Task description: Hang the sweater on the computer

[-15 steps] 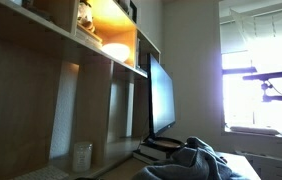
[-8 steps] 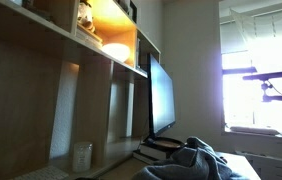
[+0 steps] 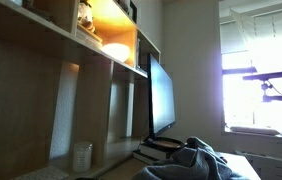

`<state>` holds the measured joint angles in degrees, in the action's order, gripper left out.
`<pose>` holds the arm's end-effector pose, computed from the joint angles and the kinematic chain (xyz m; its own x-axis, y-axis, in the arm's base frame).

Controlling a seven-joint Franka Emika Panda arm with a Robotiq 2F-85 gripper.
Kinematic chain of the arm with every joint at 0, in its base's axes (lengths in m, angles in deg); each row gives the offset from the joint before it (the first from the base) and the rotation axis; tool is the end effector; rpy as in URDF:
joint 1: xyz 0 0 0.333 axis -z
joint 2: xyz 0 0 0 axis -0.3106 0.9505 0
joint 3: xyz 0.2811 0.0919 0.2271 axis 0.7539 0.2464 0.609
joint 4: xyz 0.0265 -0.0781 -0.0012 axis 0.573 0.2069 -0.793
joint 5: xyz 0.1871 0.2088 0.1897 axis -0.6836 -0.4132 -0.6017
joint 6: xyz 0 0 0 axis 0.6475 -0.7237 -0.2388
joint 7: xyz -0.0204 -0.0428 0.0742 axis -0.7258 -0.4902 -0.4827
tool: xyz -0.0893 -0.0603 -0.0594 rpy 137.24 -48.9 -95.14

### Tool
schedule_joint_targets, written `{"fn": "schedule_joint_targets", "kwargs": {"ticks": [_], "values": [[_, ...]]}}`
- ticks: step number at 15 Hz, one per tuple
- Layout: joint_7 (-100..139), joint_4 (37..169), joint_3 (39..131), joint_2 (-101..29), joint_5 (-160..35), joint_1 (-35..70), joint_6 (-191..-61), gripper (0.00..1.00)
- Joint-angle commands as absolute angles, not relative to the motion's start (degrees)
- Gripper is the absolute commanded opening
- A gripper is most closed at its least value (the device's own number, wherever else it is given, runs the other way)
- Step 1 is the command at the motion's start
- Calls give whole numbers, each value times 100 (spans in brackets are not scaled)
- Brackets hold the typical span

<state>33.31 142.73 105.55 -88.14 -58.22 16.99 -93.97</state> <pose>0.2730 0.1060 0.6077 0.9867 -0.0136 0.1622 -0.0552 -0.9654 0.2550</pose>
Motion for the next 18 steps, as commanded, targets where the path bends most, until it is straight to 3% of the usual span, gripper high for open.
{"fn": "schedule_joint_targets", "kwargs": {"ticks": [1,14,15,18], "values": [[3012,13296,10462,-8027,-5508,1620,-9082,100],[2029,10996,10144,-5683,-5181,1329,-7936,100],[1899,11531,10065,-6145,-5301,1274,-8357,100],[1897,11449,10016,-5961,-5297,1240,-8332,100]]}}
